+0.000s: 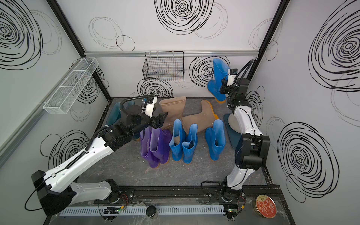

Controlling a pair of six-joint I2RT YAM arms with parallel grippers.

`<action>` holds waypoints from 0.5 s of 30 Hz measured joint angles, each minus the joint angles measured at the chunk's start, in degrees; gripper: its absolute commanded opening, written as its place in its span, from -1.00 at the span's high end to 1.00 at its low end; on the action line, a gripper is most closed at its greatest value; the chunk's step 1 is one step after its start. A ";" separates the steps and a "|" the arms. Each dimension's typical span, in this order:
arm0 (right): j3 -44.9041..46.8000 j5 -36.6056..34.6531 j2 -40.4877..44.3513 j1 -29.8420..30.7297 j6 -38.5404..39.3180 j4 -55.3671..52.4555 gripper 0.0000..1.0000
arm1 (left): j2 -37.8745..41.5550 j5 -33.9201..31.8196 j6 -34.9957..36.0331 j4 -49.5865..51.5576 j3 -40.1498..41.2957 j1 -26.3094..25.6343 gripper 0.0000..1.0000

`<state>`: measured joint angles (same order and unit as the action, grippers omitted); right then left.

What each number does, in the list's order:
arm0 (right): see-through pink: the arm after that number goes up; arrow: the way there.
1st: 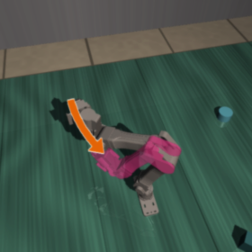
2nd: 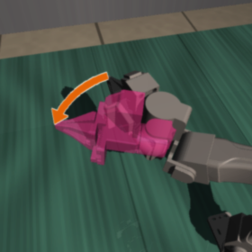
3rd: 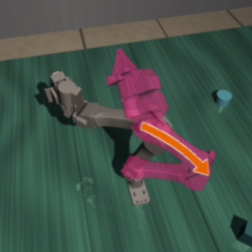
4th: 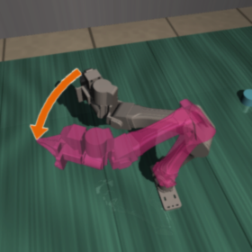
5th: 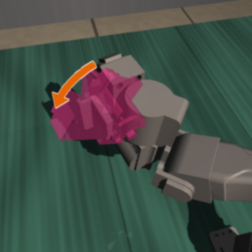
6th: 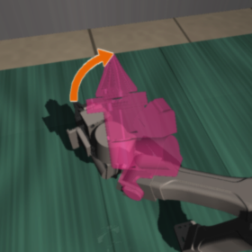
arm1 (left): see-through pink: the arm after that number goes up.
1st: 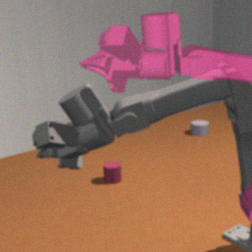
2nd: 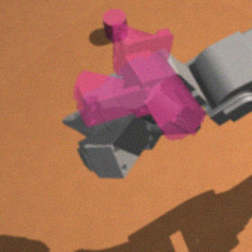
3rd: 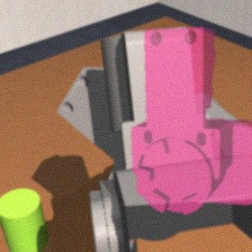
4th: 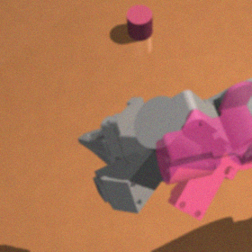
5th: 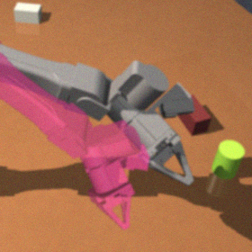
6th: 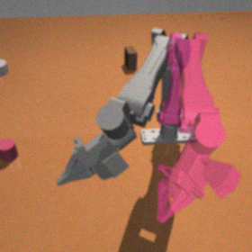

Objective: Match and arrange rain boots in pairs
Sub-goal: Pick up the rain boot at the center of the board.

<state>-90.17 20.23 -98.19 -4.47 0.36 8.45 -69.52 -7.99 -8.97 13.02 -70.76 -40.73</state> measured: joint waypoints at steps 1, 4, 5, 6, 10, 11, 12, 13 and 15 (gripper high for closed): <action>-0.92 0.46 0.59 0.24 -0.24 -1.36 1.00 | 0.59 0.02 -0.04 -0.50 0.76 -0.02 -0.60; -2.82 1.16 2.82 0.96 -0.79 -5.31 1.00 | 1.84 0.20 -0.15 -1.31 2.71 -0.04 -0.60; -2.99 1.14 3.80 1.44 -1.14 -6.62 1.00 | 2.03 0.35 -0.15 -1.44 3.02 -0.04 -0.60; -3.02 1.03 4.90 2.01 -1.66 -8.20 1.00 | 2.14 0.48 -0.13 -1.46 3.17 -0.04 -0.60; -3.02 -1.11 8.76 5.11 -2.99 -14.08 1.00 | 2.62 1.31 0.00 -1.57 3.19 0.15 -0.61; -2.97 -1.75 9.77 6.14 -3.30 -15.37 1.00 | 2.82 1.57 0.02 -1.57 3.19 0.31 -0.60; -2.82 -2.82 10.99 7.43 -3.82 -16.55 1.00 | 3.04 1.86 0.04 -1.55 3.21 0.42 -0.61; -2.51 -3.74 12.04 8.50 -4.35 -17.29 1.00 | 3.34 2.16 0.07 -1.57 3.26 0.61 -0.61; -1.09 -6.36 14.91 10.95 -5.88 -18.38 1.00 | 4.13 2.82 0.17 -1.60 3.39 1.14 -0.61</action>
<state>-91.26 13.87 -83.29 6.48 -5.52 -9.93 -65.39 -5.17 -8.80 11.42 -67.37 -39.59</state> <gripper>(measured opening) 0.069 0.804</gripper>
